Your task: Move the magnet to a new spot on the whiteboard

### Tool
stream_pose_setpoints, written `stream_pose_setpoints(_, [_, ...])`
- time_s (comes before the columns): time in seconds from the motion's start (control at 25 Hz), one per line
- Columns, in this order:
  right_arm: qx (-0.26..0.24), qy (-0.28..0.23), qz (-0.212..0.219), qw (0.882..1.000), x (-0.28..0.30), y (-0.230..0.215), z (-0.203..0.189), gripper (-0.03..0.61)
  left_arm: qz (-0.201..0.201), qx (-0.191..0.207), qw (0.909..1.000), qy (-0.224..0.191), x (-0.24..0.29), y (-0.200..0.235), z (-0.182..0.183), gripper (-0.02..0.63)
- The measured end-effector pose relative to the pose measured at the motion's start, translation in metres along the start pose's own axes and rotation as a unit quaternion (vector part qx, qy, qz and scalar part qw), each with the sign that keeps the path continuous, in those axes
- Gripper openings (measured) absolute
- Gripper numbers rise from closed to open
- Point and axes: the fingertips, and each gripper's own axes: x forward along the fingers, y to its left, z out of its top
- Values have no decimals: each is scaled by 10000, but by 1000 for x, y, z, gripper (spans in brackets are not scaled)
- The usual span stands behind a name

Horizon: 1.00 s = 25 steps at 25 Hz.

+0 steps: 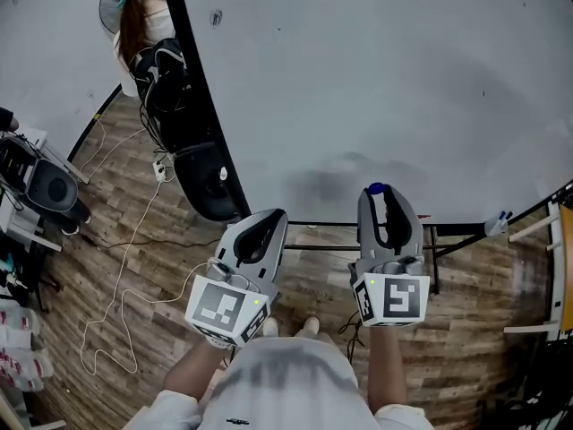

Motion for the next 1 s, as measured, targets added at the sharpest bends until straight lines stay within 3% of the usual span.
stream_pose_setpoints(0.56, [287, 364, 3, 9989, -71, -9, -37, 130, -116, -173, 9998, 58, -14, -19, -23, 6])
stream_pose_setpoints(1.0, [429, 325, -78, 9985, -74, -18, -40, 130, -273, -137, 9995, 101, -6, -31, -26, 6])
